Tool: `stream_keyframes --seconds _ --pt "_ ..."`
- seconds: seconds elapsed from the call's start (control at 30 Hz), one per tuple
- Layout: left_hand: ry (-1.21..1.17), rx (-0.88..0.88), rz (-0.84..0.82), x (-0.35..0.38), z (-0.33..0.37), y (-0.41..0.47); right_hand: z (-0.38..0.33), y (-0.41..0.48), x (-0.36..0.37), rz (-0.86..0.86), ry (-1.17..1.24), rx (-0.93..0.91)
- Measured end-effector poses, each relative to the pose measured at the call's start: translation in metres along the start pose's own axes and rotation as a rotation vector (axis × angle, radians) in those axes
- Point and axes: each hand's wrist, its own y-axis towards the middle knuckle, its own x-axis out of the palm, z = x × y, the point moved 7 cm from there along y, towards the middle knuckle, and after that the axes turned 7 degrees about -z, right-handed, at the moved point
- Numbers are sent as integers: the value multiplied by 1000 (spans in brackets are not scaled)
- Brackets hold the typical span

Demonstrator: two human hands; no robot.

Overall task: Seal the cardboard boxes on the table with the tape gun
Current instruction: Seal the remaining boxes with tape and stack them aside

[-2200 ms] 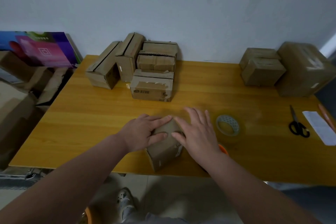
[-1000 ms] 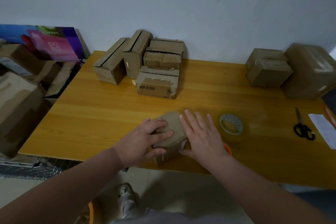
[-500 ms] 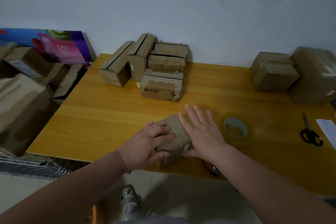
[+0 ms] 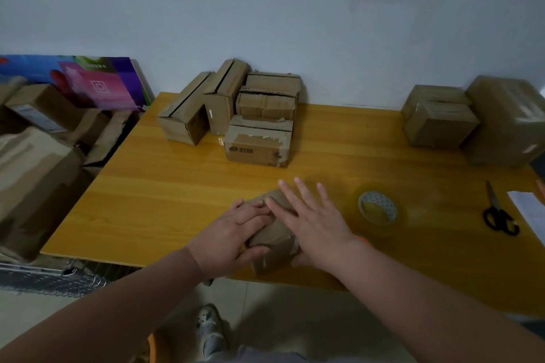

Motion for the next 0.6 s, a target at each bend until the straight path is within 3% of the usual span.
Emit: stream_keyframes --seconds 0.17,0.33,0.47,0.6 --pt "20 -19 -7 -4 3 2 7 4 -2 -45 30 101" --pt "-29 -72 -10 -11 6 6 -2 -6 1 -68 -7 -10" --pt "-81 -213 -56 -16 -1 13 4 -21 -13 -51 96 -95" --pt "-122 -441 -244 -13 -10 32 28 -29 -37 43 254 -45"
